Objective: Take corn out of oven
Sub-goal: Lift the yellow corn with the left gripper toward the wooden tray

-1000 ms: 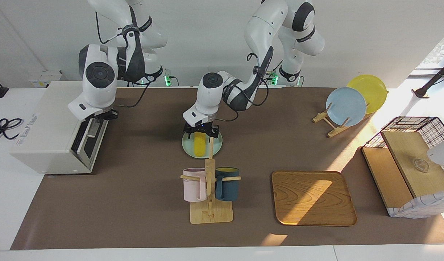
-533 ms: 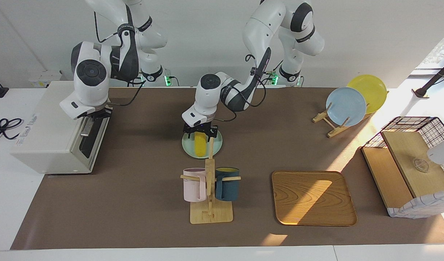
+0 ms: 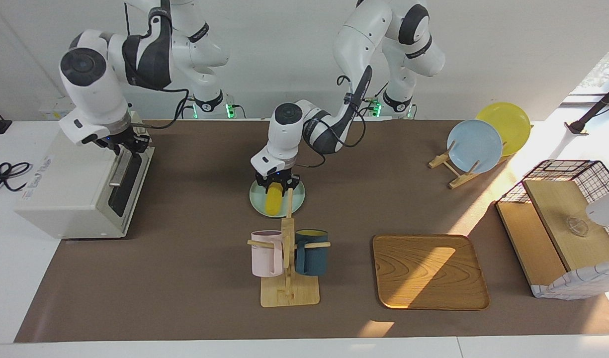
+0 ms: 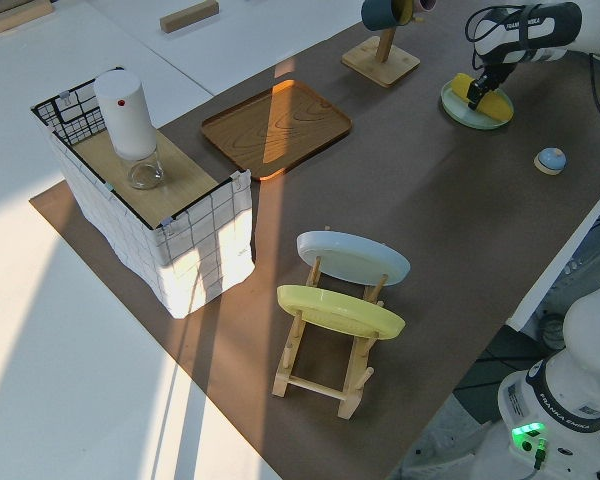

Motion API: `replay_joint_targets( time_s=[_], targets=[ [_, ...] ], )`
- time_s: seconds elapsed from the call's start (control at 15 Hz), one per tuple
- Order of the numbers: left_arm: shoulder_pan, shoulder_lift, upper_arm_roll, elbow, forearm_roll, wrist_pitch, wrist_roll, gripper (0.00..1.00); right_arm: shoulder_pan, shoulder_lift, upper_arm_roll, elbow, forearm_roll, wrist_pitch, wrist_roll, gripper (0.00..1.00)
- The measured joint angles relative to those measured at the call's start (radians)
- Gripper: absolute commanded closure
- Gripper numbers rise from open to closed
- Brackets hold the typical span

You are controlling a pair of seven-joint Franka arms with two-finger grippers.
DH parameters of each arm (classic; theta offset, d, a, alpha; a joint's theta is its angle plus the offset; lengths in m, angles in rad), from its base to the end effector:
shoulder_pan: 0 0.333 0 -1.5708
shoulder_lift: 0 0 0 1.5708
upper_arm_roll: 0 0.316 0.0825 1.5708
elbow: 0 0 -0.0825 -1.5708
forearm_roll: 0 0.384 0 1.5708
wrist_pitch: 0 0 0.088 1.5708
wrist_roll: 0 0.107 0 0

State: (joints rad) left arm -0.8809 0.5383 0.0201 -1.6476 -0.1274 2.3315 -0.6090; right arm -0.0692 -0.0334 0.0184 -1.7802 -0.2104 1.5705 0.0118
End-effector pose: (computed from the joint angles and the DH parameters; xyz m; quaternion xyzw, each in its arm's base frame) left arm 0.4512 -0.5309 0.3149 0.9926 -0.0867 0.0244 0.0816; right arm 0.5309 -0.0492 0.5471 0.9904 -0.0218 -0.0896 0.1032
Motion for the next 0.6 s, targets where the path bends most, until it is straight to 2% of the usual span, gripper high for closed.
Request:
replay_joint_targets(
  time_s=[0.2, 0.4, 0.6],
  targets=[
    [0.061, -0.073, 0.011, 0.027, 0.001, -0.119, 0.004, 1.00, 0.003, -0.007, 0.015, 0.098, 0.082, -0.091, -0.001, 0.00],
    [0.194, -0.186, 0.016, 0.032, 0.005, -0.268, 0.107, 1.00, 0.005, 0.007, 0.016, 0.146, 0.128, -0.128, -0.001, 0.00],
    [0.346, -0.219, 0.019, 0.032, 0.005, -0.297, 0.246, 1.00, 0.004, 0.022, 0.014, 0.156, 0.130, -0.130, -0.001, 0.00]
  ],
)
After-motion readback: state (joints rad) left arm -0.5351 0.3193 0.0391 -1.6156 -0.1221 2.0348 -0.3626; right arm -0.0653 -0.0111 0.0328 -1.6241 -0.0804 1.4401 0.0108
